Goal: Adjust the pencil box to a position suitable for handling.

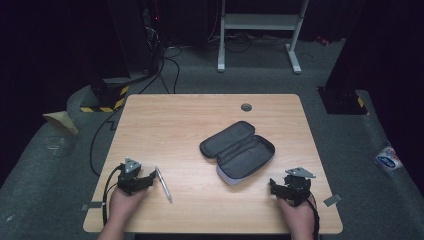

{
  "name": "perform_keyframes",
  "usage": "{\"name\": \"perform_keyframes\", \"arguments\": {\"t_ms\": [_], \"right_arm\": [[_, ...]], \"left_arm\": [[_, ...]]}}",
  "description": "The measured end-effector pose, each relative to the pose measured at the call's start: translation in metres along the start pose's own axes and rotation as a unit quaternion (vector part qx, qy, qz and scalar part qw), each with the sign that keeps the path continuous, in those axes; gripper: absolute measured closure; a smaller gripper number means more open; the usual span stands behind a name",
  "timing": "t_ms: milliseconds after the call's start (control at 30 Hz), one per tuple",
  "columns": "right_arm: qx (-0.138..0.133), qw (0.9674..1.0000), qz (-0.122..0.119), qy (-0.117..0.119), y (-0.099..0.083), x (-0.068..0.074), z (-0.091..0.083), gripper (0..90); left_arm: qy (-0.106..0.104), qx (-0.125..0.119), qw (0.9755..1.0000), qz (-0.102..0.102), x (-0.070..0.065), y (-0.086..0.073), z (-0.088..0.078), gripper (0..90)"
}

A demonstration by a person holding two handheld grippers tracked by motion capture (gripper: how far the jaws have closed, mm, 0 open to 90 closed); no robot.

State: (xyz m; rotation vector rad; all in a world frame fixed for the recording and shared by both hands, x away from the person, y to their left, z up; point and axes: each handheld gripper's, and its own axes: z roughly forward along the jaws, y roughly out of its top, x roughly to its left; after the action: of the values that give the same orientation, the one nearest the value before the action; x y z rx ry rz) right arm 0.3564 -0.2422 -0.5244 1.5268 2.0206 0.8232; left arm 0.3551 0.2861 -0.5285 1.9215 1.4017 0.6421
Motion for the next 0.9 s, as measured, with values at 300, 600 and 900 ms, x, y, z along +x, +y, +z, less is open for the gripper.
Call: {"name": "perform_keyframes", "arguments": {"t_ms": [300,600,900], "right_arm": [[0.0,1.0,0.0,0.0,0.0,-0.0001,0.0,12.1],[-0.001,1.0,0.0,0.0,0.0,-0.0001,0.0,12.3],[0.0,1.0,0.0,0.001,-0.0004,0.0003,-0.0005,12.7]], "left_arm": [[0.0,0.0,1.0,0.0,0.0003,0.0005,0.0005,31.8],[0.0,0.0,1.0,-0.001,0.0002,0.0006,0.0007,31.8],[0.002,0.001,1.0,-0.003,0.0002,0.0007,0.0007,31.8]]}}
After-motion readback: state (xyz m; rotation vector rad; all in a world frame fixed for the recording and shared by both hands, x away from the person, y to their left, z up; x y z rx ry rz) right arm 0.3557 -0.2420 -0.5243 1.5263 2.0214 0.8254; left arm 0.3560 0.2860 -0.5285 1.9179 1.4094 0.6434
